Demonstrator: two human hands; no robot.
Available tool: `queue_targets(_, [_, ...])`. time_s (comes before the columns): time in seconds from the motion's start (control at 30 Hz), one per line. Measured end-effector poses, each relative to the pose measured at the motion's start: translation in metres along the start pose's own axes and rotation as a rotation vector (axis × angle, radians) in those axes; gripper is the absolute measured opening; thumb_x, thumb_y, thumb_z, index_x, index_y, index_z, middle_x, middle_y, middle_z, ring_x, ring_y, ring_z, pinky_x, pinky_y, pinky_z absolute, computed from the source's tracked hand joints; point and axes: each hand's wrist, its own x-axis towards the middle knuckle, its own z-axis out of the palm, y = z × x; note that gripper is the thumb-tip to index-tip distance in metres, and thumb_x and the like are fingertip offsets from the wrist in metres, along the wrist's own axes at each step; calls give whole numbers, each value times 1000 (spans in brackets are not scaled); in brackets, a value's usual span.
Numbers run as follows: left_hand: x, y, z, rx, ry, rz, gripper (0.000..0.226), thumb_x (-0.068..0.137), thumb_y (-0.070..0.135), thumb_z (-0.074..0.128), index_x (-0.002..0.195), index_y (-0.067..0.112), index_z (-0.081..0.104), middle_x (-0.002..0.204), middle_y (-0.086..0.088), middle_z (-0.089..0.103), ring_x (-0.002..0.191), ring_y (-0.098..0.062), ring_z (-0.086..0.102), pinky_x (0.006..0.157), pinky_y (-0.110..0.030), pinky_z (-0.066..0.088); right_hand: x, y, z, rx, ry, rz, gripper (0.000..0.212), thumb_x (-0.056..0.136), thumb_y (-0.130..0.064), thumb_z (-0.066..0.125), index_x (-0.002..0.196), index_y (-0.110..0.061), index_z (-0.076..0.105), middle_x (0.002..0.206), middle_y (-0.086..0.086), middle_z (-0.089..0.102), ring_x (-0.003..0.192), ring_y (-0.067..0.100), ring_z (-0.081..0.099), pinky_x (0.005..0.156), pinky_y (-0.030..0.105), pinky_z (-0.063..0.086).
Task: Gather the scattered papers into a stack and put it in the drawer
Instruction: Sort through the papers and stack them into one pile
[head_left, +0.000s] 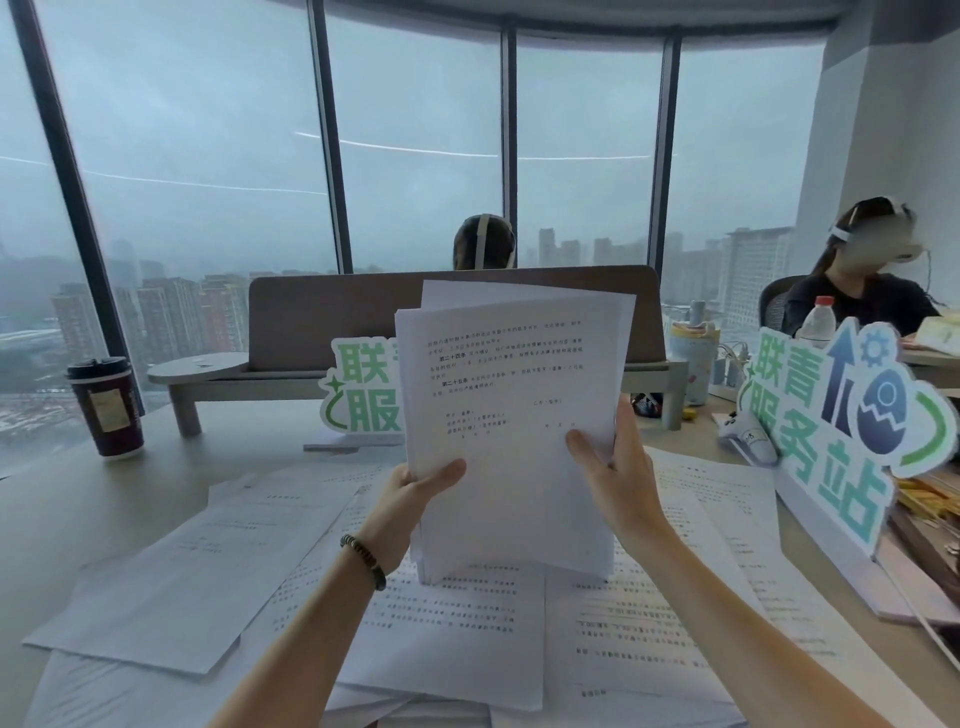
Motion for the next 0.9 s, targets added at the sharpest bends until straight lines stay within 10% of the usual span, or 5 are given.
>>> queue_targets(0.23, [3, 0, -4, -22, -5, 21, 39, 80, 33, 68, 112, 11, 70, 112, -11, 73, 105, -30, 69, 92, -47, 53, 2, -2, 0, -30, -20, -41, 79, 100, -27, 56, 148, -59, 2, 129, -42, 42, 118, 6, 55, 100, 33, 47])
queue_targets(0.4, [2, -6, -3, 24, 41, 18, 29, 88, 26, 67, 111, 9, 70, 108, -11, 75, 102, -29, 70, 91, -45, 56, 0, 3, 3, 11, -34, -42, 74, 101, -24, 54, 145, -62, 8, 142, -19, 49, 122, 8, 55, 99, 32, 47])
queue_targets(0.63, [-5, -24, 2, 87, 53, 26, 26, 87, 27, 68, 111, 19, 69, 104, -4, 76, 98, -21, 72, 82, -36, 59, -9, 29, 11, 127, -63, 192, 27, 101, -30, 52, 128, -36, 47, 121, -13, 65, 109, 11, 63, 89, 34, 52])
queue_targets(0.9, [0, -19, 9, 128, 101, 96, 14, 94, 26, 60, 101, 21, 70, 95, -2, 77, 86, -17, 74, 71, -34, 60, -7, 29, 14, 2, -45, 151, 9, 105, -19, 43, 114, -21, 41, 106, -13, 62, 91, 4, 62, 63, 15, 44])
